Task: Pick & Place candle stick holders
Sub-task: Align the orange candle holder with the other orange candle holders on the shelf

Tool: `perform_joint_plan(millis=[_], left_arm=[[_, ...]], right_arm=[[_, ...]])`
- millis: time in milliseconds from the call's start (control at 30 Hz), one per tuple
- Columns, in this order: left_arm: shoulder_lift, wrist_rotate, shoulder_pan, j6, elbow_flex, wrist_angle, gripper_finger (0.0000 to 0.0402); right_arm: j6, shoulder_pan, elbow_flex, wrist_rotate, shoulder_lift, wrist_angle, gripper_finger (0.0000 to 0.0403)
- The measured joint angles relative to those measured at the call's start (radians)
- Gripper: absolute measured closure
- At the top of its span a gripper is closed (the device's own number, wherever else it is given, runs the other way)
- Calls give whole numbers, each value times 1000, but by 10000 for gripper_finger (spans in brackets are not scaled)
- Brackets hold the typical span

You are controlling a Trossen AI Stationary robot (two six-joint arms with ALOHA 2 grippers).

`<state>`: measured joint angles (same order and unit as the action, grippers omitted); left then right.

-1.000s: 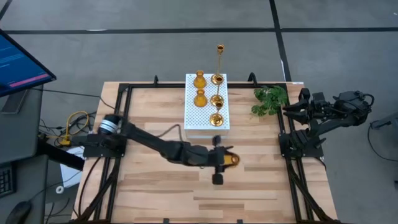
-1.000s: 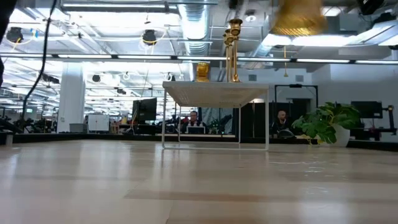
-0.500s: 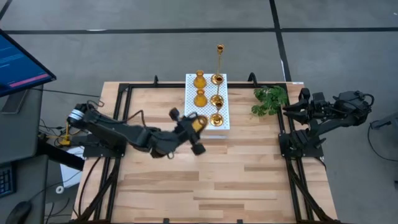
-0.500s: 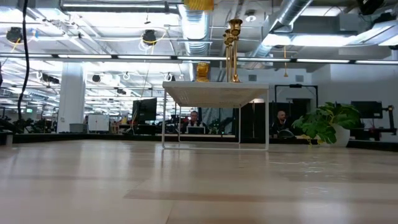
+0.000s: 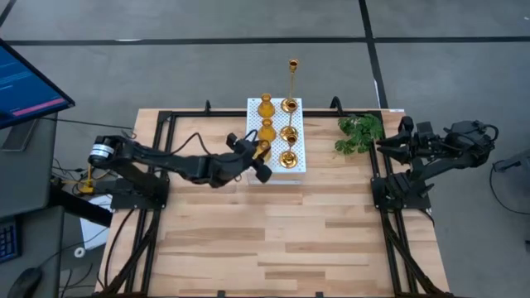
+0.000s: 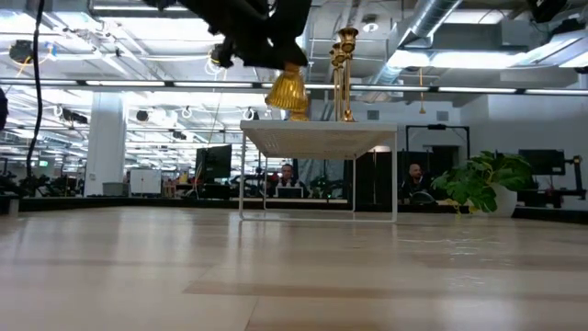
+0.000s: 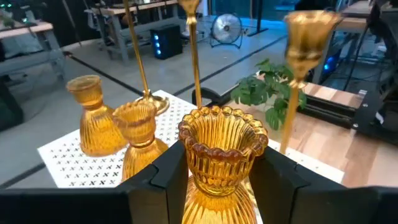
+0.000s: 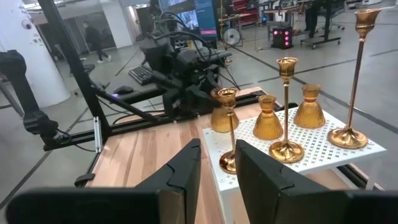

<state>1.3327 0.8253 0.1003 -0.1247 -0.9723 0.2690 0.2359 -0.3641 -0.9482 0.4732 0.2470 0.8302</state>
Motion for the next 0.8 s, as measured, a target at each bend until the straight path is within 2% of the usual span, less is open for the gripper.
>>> perform_joint_plan(millis=[133,400,800], left_arm=[[1,-75,-39,45,46,76,260],[1,-147,-46,93,91,107,260],[33,-147,-46,119,135,216,260]], right_arm=[[0,0,0,0,0,0,312],[0,0,0,0,0,-1,312],[0,0,0,26,0,0,312]])
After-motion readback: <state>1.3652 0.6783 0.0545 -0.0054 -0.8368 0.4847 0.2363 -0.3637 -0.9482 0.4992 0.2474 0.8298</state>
